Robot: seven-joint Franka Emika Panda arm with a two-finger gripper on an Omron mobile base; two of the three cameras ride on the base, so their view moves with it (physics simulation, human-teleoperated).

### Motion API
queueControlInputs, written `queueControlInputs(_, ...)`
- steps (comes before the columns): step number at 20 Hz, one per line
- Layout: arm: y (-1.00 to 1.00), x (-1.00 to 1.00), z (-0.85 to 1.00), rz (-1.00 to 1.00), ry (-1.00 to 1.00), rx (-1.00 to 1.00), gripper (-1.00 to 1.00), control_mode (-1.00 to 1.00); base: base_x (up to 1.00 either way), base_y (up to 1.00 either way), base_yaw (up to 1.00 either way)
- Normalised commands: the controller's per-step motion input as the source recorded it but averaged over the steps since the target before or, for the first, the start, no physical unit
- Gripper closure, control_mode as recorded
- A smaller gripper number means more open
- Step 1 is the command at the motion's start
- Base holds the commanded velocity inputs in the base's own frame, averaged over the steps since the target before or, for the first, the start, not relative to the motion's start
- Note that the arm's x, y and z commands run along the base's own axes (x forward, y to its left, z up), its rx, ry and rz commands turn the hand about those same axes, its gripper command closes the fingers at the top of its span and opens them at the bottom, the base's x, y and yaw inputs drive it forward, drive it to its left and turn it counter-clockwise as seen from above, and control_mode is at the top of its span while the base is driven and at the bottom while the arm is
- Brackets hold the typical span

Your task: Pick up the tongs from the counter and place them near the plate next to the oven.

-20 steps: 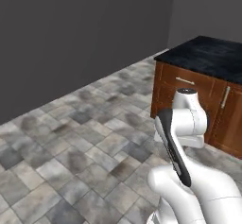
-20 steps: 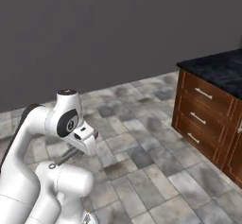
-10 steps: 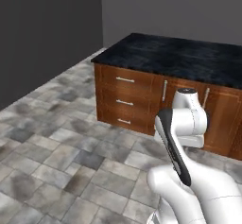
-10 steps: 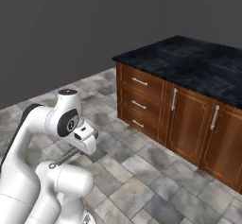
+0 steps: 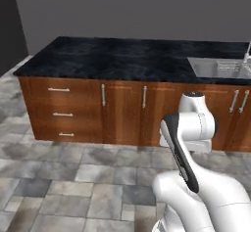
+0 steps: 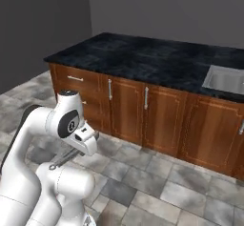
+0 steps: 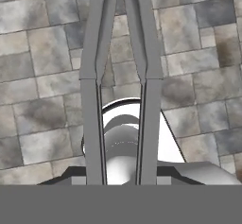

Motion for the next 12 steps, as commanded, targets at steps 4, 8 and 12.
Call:
queueControlInputs(4,0.00,0.00,0.00,0.00,0.00,0.00,1.00,1.00,0.00,-0.61,-0.54)
queueControlInputs(8,0.00,0.00,0.00,0.00,0.00,0.00,1.00,1.00,0.13,-0.79,-0.46)
queueControlInputs(12,0.00,0.00,0.00,0.00,0.00,0.00,1.00,1.00,0.31,-0.77,-0.45)
